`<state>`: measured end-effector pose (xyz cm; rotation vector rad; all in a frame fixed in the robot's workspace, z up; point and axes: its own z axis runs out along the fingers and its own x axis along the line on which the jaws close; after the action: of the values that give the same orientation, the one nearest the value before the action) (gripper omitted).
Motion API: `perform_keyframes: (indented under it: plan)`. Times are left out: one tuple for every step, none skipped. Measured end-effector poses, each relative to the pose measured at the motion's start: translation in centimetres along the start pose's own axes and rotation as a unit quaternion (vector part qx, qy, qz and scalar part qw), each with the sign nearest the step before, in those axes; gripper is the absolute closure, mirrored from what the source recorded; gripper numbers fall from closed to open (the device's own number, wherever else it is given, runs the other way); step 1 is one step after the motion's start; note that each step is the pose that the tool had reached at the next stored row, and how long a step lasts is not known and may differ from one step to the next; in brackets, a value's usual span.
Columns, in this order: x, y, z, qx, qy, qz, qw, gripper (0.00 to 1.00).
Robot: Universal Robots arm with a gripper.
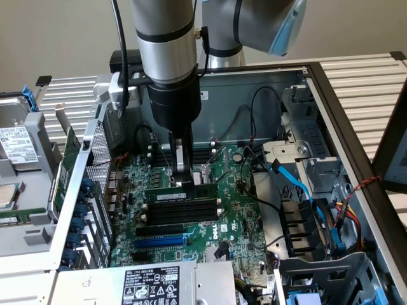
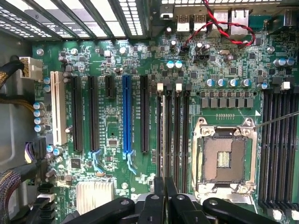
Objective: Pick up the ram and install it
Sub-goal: 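Insert the ram into the slot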
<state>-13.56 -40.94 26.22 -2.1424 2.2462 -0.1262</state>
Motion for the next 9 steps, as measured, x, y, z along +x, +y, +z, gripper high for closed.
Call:
perform_keyframes:
  plan:
    - [0.00,0.01,0.06,0.0006,-0.0010,0.000,1.0000,0.87]
    - [0.00,0.02,0.12,0.0011,-0.0019,0.000,1.0000,0.87]
    - [0.00,0.04,0.20,0.0014,-0.0030,0.000,1.0000,0.87]
    - [0.01,0.06,0.27,0.0017,-0.0038,0.000,1.0000,0.87]
    - [0.03,0.09,0.33,0.0018,-0.0044,0.000,1.0000,0.87]
    - [0.09,0.10,0.38,0.0019,-0.0050,0.000,1.0000,0.87]
    - [0.17,0.11,0.41,0.0019,-0.0054,0.001,1.0000,0.87]
    - [0.27,0.11,0.44,0.0018,-0.0057,0.001,1.0000,0.87]
    - [0.33,0.11,0.48,0.0018,-0.0061,0.001,1.0000,0.87]
